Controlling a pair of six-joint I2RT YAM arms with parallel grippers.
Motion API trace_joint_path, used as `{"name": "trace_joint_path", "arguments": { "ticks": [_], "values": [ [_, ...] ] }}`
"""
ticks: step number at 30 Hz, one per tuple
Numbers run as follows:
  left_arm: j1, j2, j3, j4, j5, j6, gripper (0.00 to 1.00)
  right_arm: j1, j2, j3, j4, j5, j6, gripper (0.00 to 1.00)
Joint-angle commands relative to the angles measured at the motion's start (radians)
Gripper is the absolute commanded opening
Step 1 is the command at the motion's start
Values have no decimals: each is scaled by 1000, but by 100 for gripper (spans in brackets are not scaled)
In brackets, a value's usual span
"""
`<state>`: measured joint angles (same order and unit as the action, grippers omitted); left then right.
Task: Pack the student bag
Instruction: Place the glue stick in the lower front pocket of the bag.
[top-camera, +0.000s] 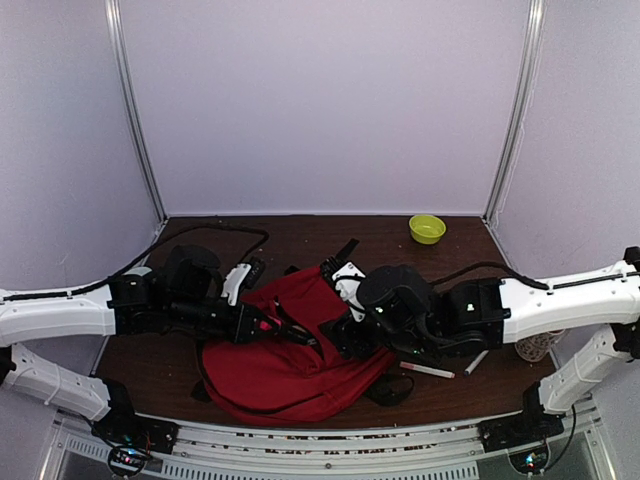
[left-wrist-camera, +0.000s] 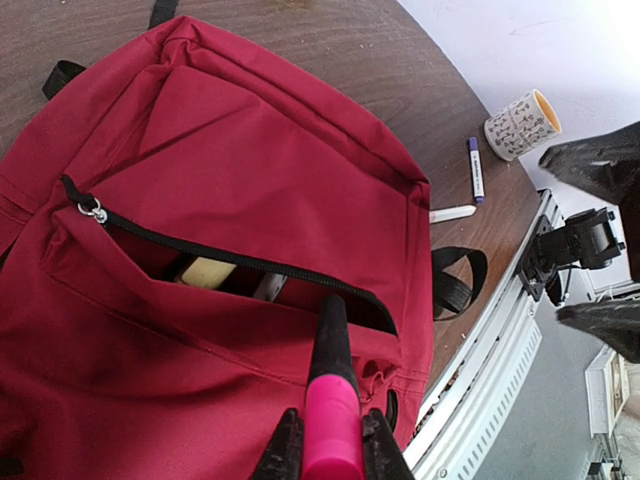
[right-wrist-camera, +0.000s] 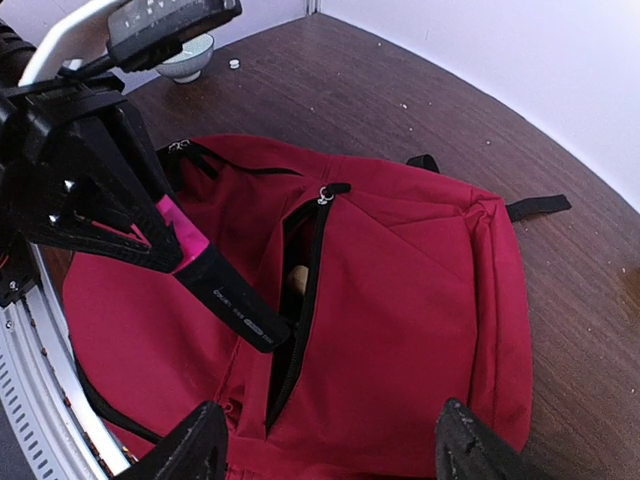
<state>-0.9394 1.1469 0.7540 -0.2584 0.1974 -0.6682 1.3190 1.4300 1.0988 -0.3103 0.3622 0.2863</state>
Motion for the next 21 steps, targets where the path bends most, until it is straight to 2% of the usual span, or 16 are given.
{"name": "trace_joint_path", "arguments": {
  "ticks": [1,6,11,17,21],
  "values": [
    [5,1,8,28,-24,2,0,-15,34,5,-19,-15,53,71],
    [5,66,-5,115,-2,-39,0,-15,39,1,-14,-19,63,71],
    [5,129,4,133,4,-65,0,-17,33,-4,-21,-13,74,70],
    [5,130,-4,108,-14,-71,0,-18,23,-22,-17,-7,81,70],
    [5,163,-36,174,3,-106,0,-19,23,-24,-11,-1,87,70]
  ]
}}
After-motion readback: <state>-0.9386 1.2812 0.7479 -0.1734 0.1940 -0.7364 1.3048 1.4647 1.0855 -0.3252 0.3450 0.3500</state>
